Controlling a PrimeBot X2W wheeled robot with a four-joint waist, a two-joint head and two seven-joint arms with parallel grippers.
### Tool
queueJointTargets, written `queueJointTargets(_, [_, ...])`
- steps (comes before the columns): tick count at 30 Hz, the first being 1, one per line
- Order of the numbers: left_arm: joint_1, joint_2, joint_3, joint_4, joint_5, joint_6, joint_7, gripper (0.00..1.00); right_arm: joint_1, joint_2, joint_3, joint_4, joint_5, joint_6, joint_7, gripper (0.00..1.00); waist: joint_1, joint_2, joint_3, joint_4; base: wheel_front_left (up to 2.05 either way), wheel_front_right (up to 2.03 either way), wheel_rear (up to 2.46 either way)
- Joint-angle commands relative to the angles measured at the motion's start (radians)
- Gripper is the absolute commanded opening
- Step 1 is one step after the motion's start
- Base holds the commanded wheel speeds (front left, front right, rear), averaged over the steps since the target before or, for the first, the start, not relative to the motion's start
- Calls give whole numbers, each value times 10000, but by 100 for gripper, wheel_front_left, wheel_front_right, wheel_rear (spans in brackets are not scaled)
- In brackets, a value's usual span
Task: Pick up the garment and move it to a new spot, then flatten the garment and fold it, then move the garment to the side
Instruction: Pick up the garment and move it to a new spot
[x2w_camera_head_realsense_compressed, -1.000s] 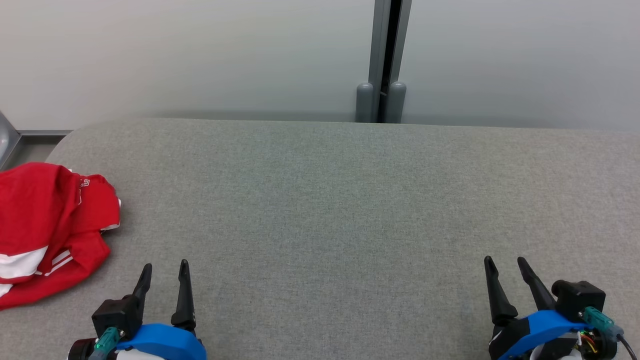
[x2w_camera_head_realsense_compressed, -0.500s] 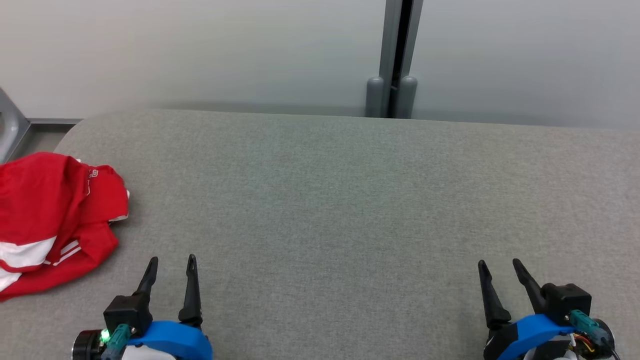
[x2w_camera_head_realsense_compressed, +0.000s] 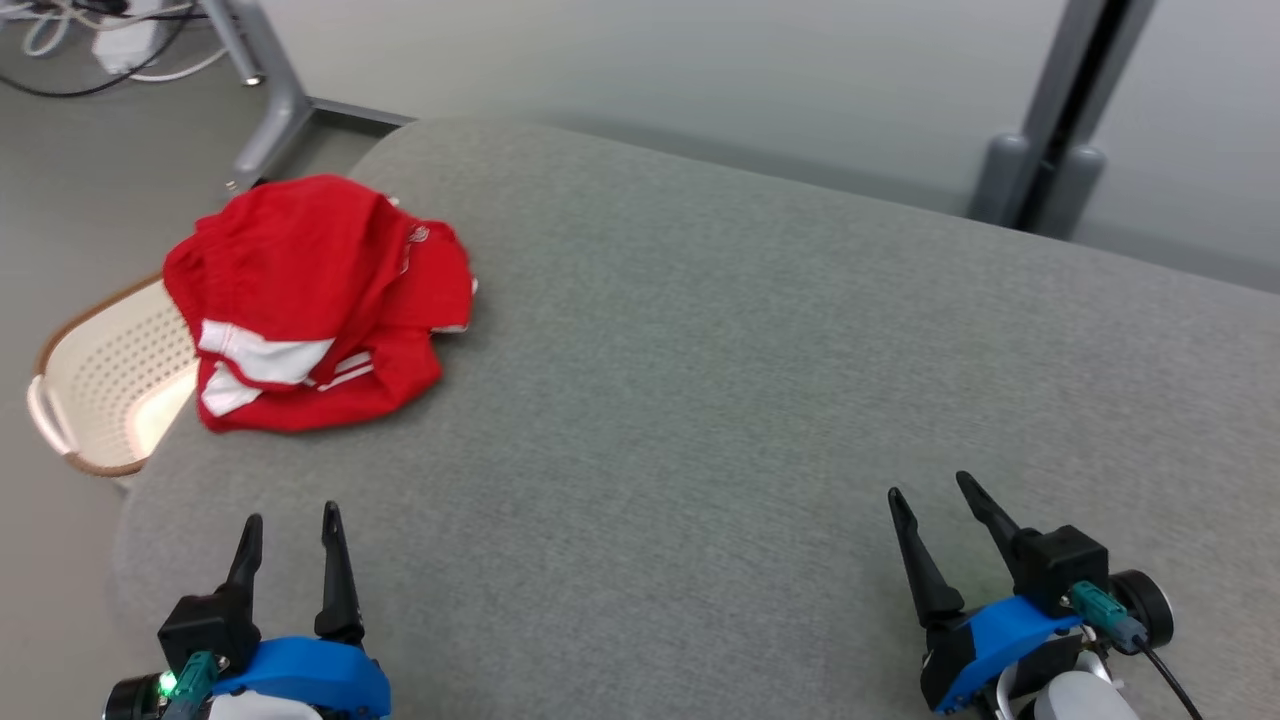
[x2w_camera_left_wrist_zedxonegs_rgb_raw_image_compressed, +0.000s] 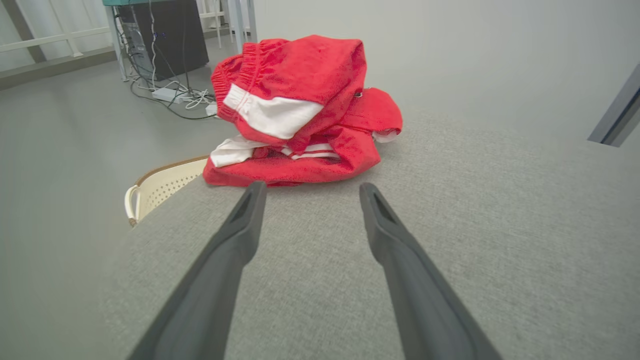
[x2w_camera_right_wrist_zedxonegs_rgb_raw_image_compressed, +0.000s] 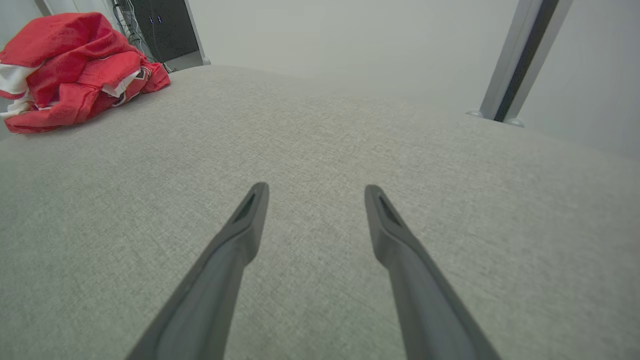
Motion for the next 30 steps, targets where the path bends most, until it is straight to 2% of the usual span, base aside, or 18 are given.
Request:
queueJointTargets(1, [61,-27,98,15,-116,51,-27,100,-135,-72,127,53,87,4,-55,100,-1,0,564,789,0,0,0])
queueJointTargets(6, [308,-33,208,87,-403,114,-27,100,-354,-83,704,270,198,3,-54,100,-1,0,606,1671,0,0,0])
queueJointTargets(11, [290,-31,384,99,-421,14,-27,100,-555,-147,1140,438,330,3,-54,100,-1,0,697,1930,0,0,0])
queueJointTargets(18, [-832,-14,740,353,-361,-377,-27,100,-902,-506,1523,297,379,3,-52,100,-1,0,1362,1520,0,0,0])
queueJointTargets(25, [-2982,789,879,972,-553,-629,-26,100,-1284,-992,1616,-179,213,-5,-18,100,-1,0,2467,948,0,0,0])
queueJointTargets(30, [-4280,1533,16,1574,-1348,-626,-26,100,-1504,-1120,1686,-476,88,-8,14,100,-1,0,3091,599,0,0,0])
